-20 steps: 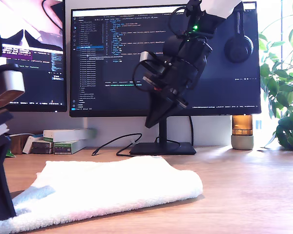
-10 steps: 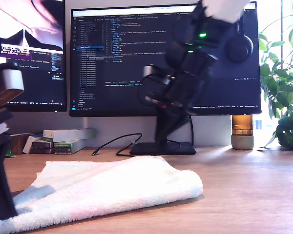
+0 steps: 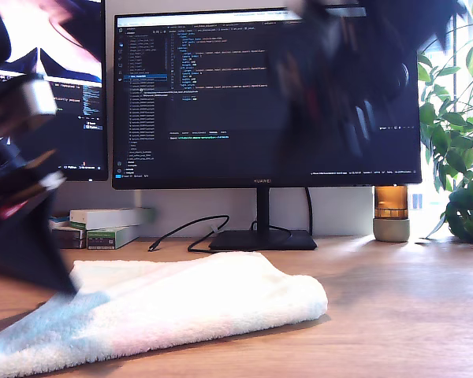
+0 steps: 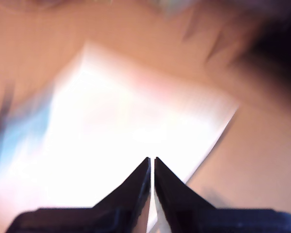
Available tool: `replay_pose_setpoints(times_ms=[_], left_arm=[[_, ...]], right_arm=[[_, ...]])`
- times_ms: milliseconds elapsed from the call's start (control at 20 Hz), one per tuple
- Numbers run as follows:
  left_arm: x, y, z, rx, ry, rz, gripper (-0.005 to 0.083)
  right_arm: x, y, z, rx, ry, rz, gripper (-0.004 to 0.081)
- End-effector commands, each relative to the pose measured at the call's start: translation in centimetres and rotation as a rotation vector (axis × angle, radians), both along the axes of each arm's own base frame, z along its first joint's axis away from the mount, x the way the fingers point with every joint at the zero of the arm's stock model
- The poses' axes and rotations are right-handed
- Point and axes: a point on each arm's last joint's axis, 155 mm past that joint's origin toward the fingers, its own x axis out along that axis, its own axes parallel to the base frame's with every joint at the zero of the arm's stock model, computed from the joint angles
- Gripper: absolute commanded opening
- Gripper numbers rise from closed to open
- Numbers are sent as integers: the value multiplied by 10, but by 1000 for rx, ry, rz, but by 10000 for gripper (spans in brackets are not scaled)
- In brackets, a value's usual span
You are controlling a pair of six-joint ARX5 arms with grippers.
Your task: Fold the tea towel to a neat square and place it to the right
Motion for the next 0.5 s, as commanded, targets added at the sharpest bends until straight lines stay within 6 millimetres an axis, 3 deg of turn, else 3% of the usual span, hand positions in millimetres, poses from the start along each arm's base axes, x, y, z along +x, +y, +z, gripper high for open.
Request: replay_pose_setpoints(times_ms=[0,150,450], left_arm=[[9,1,4,-3,-63,16,-21],[32,4,11,1,-152,29,-21],[58,12,-11,-31,-149,1,-21]], right_arm=[[-16,4,-27,-21,72,25,-12],[-24,17,-23,1,63,71,-12],[-47,21,-29,37,196,89,-12]])
